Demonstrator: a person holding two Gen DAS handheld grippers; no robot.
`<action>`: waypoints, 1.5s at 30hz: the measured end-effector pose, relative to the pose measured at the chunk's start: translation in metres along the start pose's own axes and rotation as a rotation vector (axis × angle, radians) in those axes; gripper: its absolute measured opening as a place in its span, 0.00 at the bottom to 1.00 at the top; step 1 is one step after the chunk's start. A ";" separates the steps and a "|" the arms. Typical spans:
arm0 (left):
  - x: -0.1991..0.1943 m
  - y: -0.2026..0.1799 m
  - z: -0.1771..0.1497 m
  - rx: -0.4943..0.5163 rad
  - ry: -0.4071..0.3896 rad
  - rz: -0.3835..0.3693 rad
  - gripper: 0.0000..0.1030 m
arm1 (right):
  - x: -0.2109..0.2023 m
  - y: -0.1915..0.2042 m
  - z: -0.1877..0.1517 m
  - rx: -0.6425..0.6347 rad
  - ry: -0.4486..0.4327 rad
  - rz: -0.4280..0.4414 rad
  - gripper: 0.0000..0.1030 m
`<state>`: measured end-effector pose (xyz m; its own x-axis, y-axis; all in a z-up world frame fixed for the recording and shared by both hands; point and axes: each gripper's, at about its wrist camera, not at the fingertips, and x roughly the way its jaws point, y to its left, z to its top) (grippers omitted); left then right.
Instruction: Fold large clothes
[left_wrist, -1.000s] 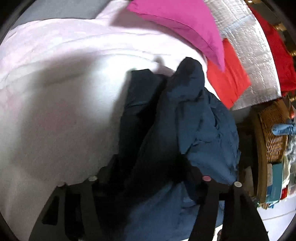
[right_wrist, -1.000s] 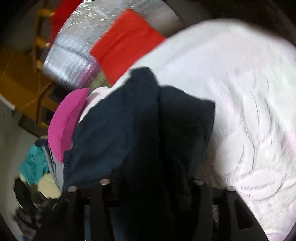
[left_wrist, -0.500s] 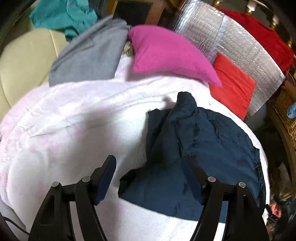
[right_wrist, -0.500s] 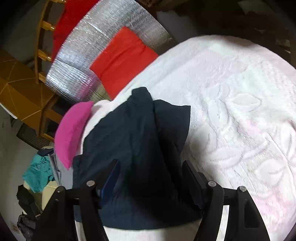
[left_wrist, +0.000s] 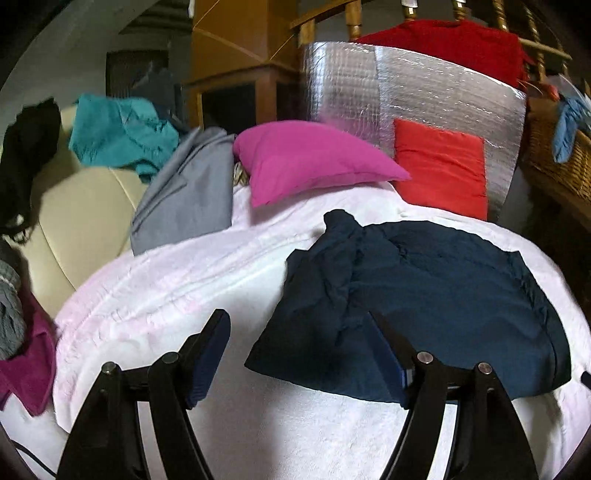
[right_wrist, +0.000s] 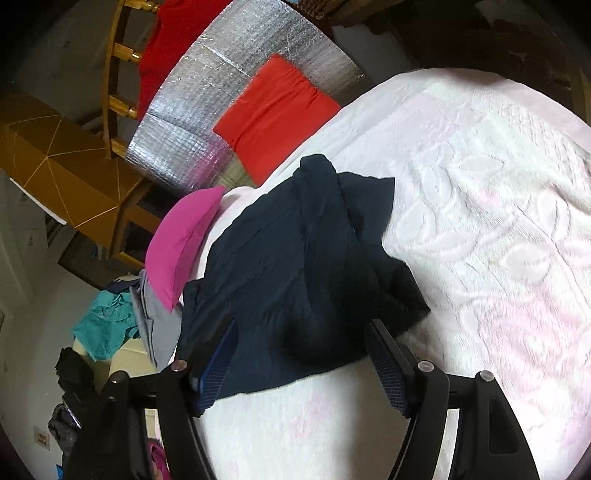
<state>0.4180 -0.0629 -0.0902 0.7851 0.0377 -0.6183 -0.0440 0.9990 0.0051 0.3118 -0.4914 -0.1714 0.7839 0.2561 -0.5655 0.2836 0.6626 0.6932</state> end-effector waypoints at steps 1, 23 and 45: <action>-0.003 -0.003 -0.001 0.016 -0.010 0.005 0.73 | -0.003 0.000 -0.002 -0.005 0.001 0.001 0.72; 0.004 -0.033 -0.008 0.082 0.010 0.019 0.73 | 0.022 -0.001 -0.028 -0.046 0.155 0.043 0.72; 0.024 -0.024 -0.011 0.139 0.043 0.077 0.73 | 0.060 0.019 -0.045 -0.025 0.248 0.090 0.76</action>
<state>0.4312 -0.0859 -0.1137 0.7554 0.1168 -0.6448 -0.0149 0.9868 0.1613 0.3390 -0.4321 -0.2122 0.6449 0.4780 -0.5963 0.2025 0.6455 0.7364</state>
